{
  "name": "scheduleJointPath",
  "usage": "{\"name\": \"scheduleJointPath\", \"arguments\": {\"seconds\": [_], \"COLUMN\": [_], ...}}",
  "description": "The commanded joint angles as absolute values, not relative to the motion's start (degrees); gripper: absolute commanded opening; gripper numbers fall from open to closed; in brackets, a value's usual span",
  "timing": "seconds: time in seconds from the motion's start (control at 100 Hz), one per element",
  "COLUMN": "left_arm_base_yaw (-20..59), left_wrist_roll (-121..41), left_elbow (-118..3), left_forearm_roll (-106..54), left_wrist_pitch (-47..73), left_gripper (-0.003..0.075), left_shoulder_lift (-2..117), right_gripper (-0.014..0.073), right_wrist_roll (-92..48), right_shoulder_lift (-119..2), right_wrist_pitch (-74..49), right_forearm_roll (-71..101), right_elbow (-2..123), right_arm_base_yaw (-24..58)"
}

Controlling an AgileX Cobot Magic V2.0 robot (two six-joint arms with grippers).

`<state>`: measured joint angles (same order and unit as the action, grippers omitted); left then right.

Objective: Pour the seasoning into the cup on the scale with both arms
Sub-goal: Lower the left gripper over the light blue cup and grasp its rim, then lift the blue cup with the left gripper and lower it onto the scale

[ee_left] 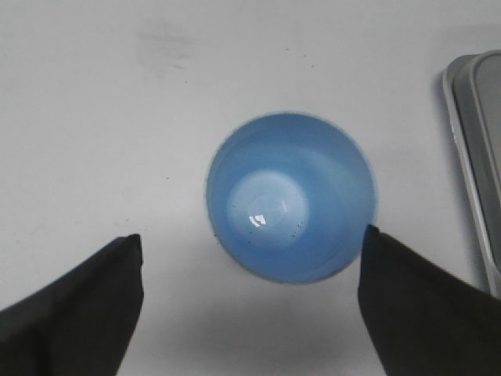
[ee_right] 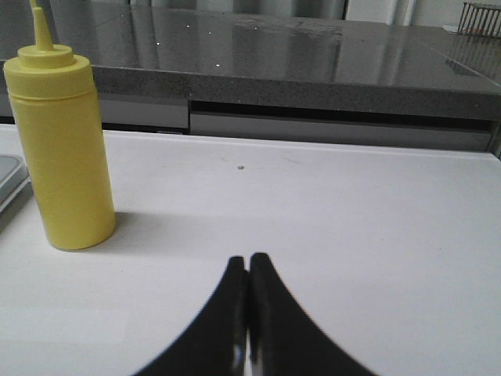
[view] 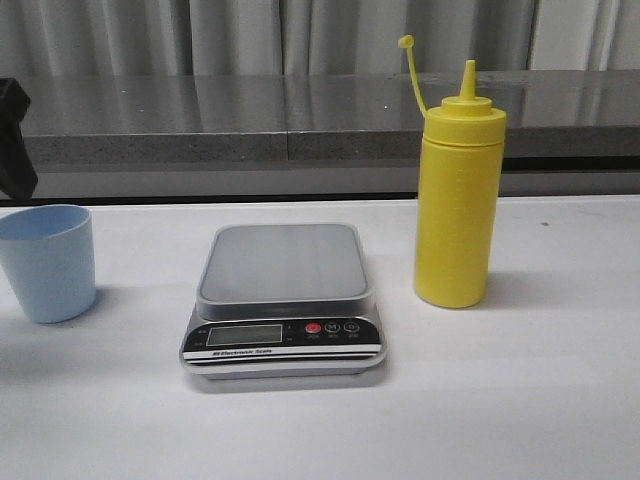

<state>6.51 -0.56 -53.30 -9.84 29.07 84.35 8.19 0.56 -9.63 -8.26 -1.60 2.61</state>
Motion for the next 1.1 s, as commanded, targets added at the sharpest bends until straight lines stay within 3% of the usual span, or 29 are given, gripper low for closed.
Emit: {"name": "scheduleJointPath", "arguments": {"seconds": [0.0, 0.37, 0.54, 0.82, 1.09], "left_arm_base_yaw": [6.22, 6.22, 6.22, 6.22, 6.34], "left_wrist_roll": [0.0, 0.0, 0.0, 0.0, 0.0], "left_elbow": [-55.12, -59.13, -59.94, -60.07, -64.46], "left_forearm_roll": [-10.85, -11.83, -11.83, -11.83, -14.2], "left_wrist_pitch": [24.98, 24.42, 24.42, 22.82, 29.28], "left_gripper": [0.0546, 0.0523, 0.0362, -0.0015, -0.0018], "left_shoulder_lift": [84.79, 91.92, 94.0, 94.26, 94.26], "right_gripper": [-0.012, -0.012, -0.012, -0.012, -0.012], "right_wrist_roll": [7.87, 7.87, 7.87, 7.87, 7.87], "right_shoulder_lift": [1.55, 1.55, 1.55, 1.55, 1.55], "right_wrist_pitch": [-5.06, -5.06, -5.06, -5.06, -5.06], "right_forearm_roll": [-8.48, -8.48, -8.48, -8.48, -8.48], "right_elbow": [-1.59, -1.59, -1.59, -1.59, -1.59], "right_arm_base_yaw": [2.36, 2.36, 2.36, 2.36, 2.36]}}
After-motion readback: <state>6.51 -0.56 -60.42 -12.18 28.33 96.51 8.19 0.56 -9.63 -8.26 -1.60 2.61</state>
